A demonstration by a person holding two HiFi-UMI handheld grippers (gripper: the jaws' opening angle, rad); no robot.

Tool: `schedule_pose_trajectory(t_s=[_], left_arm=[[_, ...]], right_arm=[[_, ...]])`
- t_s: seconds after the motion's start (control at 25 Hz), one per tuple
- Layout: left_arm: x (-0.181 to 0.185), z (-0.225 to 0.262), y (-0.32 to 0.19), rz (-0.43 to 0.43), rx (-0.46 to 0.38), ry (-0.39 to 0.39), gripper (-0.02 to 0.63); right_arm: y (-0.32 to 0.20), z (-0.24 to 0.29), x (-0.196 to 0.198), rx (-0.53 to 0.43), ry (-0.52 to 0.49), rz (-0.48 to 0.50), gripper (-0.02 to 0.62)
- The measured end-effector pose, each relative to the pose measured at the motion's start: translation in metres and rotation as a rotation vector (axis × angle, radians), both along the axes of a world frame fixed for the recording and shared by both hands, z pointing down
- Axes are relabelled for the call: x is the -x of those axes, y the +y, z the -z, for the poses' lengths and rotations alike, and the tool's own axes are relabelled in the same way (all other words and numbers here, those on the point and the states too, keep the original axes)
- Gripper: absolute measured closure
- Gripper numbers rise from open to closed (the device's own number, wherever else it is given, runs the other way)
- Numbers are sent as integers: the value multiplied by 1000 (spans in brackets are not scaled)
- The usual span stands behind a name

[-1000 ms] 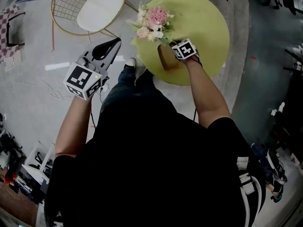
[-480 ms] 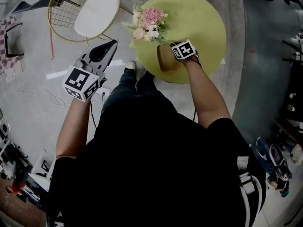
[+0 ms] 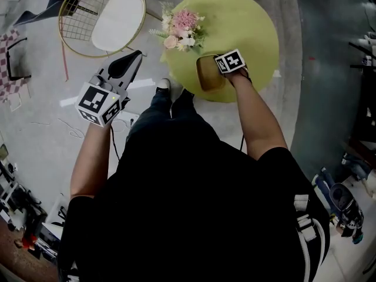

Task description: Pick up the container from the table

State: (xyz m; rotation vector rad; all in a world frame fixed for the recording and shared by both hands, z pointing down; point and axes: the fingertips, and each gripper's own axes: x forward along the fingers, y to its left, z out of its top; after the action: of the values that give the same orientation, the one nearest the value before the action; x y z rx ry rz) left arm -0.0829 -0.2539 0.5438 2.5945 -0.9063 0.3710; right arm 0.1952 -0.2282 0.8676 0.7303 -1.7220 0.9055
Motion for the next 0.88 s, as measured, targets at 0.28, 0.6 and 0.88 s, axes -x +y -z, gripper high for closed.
schedule_pose_trajectory(t_s=[0.28,0.6,0.88], left_arm=[[8,6,0,-18,-22,-2,588],[11,25,5,-55,-56,11,588],[15,39,9,-83,-80,14,588]], right_arm=[[-2,24,-1,-23,0,-65,561],[5,52,-2,-44,10,-118,561],[14,77,-2,-73,5,-172,563]])
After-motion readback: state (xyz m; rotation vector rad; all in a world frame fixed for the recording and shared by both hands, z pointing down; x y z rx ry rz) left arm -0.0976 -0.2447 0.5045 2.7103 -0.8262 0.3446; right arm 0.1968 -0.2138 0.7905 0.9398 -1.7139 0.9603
